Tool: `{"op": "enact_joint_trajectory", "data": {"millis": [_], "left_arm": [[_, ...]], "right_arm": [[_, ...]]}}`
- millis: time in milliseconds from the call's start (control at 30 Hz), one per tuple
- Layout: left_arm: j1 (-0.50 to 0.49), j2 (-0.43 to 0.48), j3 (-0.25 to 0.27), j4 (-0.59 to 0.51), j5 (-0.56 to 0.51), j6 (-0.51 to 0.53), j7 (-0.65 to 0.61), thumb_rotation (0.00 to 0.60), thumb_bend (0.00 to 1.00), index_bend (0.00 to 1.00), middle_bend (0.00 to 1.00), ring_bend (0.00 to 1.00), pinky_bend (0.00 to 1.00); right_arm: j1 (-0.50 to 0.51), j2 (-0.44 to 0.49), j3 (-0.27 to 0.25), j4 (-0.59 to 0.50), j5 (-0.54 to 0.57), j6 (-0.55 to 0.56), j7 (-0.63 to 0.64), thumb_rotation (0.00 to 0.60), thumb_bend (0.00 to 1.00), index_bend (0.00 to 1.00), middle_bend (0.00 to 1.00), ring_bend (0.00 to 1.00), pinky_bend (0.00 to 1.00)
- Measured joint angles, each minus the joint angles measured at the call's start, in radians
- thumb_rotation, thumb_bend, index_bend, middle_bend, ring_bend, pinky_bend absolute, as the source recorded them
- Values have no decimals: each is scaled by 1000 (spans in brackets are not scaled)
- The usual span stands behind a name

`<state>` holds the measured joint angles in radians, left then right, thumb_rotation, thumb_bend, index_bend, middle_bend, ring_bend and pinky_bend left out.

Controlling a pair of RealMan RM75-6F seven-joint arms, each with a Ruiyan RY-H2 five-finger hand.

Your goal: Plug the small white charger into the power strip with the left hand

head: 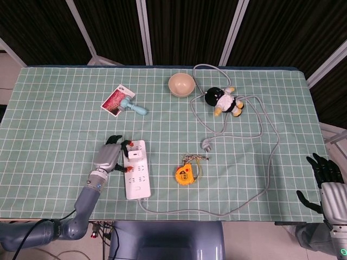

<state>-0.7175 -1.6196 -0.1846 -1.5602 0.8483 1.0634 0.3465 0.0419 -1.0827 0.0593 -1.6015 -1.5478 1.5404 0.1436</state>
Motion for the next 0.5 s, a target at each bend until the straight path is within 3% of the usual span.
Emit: {"op": "enact_joint_trajectory", "data": {"millis": [400, 500], "left_arm": [[6, 50, -65, -82, 72, 34, -67, 600, 29, 95, 68, 0, 5], [10, 62, -87, -119, 81, 39, -98, 600, 185, 204, 221, 104, 196]], "right_arm": [[0, 1, -1, -1, 0, 0, 0, 600, 347, 69, 0, 0, 0], [0, 1, -1, -1, 0, -1, -1, 600, 347, 69, 0, 0, 0]]}}
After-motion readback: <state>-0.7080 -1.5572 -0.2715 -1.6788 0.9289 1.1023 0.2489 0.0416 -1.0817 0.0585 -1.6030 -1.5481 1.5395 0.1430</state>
